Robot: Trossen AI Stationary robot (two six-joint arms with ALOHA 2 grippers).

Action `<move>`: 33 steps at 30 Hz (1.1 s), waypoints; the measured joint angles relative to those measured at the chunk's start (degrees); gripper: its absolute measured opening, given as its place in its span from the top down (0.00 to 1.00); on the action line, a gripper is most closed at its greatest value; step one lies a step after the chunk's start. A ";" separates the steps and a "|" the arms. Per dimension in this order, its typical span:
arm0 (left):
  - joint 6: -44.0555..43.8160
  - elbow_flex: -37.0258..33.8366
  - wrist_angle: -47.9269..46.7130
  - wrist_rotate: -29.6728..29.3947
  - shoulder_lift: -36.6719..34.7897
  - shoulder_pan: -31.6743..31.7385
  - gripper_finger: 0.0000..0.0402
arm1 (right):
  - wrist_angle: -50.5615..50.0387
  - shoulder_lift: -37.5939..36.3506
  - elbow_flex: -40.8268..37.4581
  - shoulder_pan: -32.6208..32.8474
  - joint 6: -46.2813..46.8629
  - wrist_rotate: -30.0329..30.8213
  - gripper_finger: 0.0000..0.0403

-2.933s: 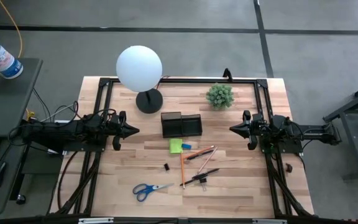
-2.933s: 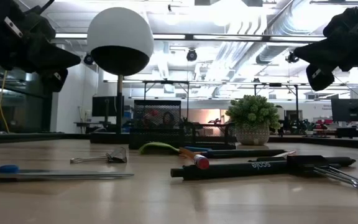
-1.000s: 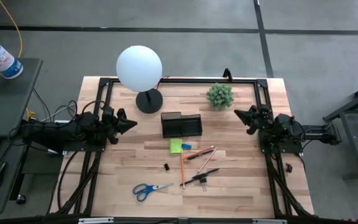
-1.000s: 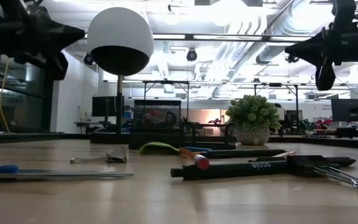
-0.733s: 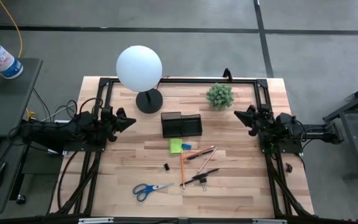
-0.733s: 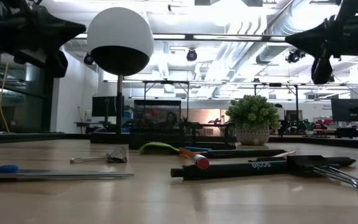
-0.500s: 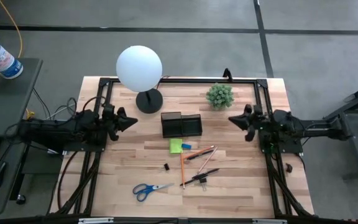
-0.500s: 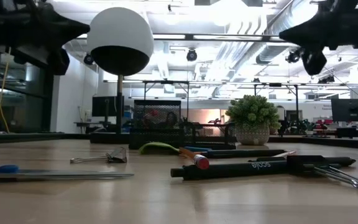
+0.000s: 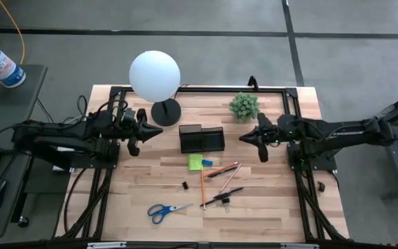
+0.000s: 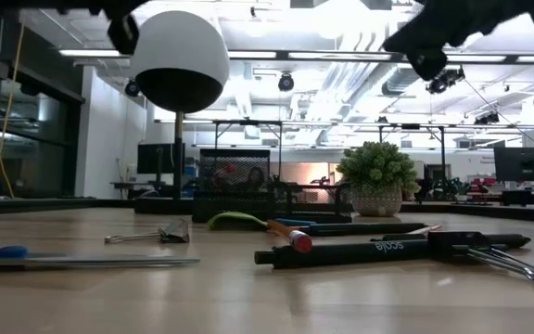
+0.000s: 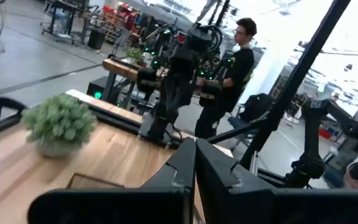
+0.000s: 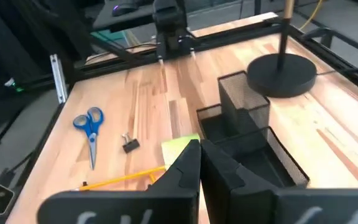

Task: Pick and place office supplies into organizer
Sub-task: Put the blue scissors into the top left side of the desk organizer

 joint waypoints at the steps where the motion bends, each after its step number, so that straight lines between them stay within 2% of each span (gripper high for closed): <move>1: 0.40 1.34 -0.19 0.15 1.15 0.00 1.00 | 0.01 1.41 1.12 0.02 -0.37 -0.53 1.00; 7: 5.06 7.06 -1.97 3.76 5.43 0.02 1.00 | -0.05 10.95 7.29 0.05 -4.17 -6.95 1.00; 13: 5.12 7.78 -3.37 10.71 6.88 0.00 1.00 | -0.74 21.53 14.12 0.22 -8.35 -10.20 1.00; 20: 2.41 7.78 -12.94 14.95 6.88 0.00 1.00 | -3.26 32.08 22.11 0.24 -1.63 -10.22 1.00; 25: 2.00 7.78 -19.43 15.41 6.88 0.00 1.00 | -3.44 38.52 26.76 1.78 2.45 -11.15 1.00; 30: 1.89 7.78 -21.39 15.83 6.81 0.00 1.00 | -3.48 42.81 30.32 5.07 3.20 -12.82 1.00; 33: 0.26 7.78 -21.53 18.60 6.81 0.00 1.00 | -3.48 43.99 31.65 6.88 4.79 -12.85 1.00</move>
